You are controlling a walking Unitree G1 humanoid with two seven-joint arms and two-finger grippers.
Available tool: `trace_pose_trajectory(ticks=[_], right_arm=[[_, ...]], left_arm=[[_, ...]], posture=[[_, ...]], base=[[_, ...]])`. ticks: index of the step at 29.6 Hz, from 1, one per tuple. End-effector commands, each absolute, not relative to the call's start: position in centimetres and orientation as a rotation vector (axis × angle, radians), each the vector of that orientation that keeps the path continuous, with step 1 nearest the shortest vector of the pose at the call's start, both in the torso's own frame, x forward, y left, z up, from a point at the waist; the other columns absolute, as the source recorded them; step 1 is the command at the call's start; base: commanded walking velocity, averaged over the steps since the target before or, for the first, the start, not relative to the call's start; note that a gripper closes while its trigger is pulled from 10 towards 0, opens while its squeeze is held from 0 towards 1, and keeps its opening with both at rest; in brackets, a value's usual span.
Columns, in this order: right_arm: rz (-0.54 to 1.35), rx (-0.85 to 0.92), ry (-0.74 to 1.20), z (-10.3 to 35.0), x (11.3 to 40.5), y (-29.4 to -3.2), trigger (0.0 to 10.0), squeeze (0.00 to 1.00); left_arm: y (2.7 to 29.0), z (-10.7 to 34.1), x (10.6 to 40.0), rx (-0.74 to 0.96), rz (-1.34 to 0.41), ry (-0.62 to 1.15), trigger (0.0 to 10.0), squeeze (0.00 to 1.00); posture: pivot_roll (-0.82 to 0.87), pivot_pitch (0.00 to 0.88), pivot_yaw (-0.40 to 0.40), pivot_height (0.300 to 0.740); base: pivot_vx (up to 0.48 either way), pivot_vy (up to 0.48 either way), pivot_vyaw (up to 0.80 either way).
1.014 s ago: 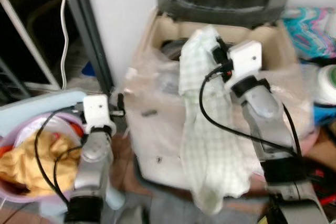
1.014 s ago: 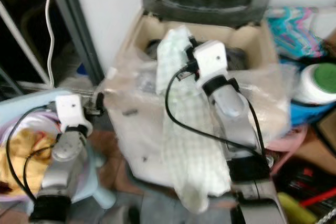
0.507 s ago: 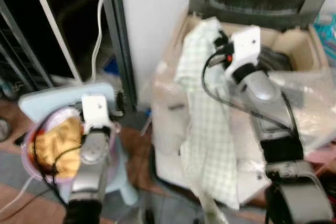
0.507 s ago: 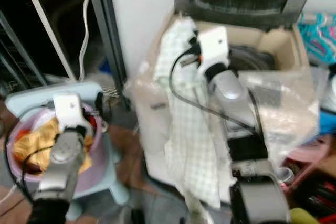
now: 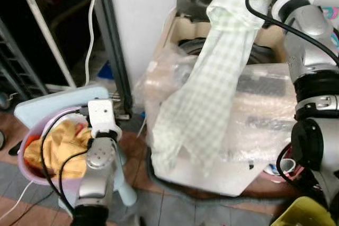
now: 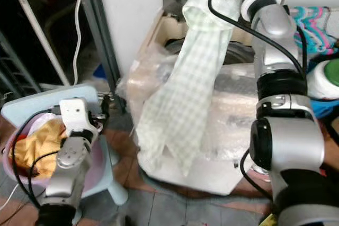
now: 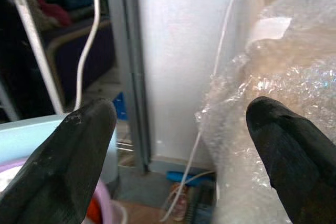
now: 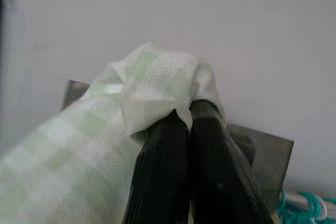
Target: Clothes washing
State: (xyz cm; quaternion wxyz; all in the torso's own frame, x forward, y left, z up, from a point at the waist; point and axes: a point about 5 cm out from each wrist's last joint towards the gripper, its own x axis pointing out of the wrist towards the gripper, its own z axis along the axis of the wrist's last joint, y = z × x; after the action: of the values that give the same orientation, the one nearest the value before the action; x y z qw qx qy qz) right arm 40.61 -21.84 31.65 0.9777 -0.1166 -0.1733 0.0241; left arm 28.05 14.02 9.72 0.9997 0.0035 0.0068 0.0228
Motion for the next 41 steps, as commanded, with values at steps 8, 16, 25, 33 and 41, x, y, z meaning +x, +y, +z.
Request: trace_pose_trajectory(ticks=[8,16,25,33,41], right_arm=[[0.179,-0.319,-0.442,33.6,40.8,-18.9,10.0,0.0],[0.112,-0.406,-0.647,37.9,39.8,-19.3,10.0,0.0],[0.065,-0.531,-0.416,33.0,41.0,-20.6,10.0,0.0],[0.247,-0.443,0.103,19.7,40.3,-21.1,10.0,1.0],[0.336,-0.366,-0.112,20.9,38.3,-20.5,10.0,1.0]], left_arm=[[14.8,10.0,28.5,0.02,0.066,0.007,10.0,0.0],[14.8,9.8,28.2,0.016,0.074,0.021,10.0,0.0],[14.5,9.7,28.1,0.006,0.089,0.026,10.0,0.0],[14.7,9.6,27.8,0.014,0.099,0.035,10.0,0.0],[14.8,9.3,27.4,0.023,0.101,0.053,10.0,0.0]], posture=[[-0.09,0.0,0.001,0.74],[-0.08,0.0,-0.004,0.74],[-0.08,0.0,-0.014,0.74],[-0.09,0.0,-0.006,0.74],[-0.1,0.0,0.007,0.74]], base=[[0.428,0.0,0.0],[0.154,0.0,0.0],[0.0,0.0,0.0],[0.0,0.0,0.0],[0.0,0.0,0.0]])
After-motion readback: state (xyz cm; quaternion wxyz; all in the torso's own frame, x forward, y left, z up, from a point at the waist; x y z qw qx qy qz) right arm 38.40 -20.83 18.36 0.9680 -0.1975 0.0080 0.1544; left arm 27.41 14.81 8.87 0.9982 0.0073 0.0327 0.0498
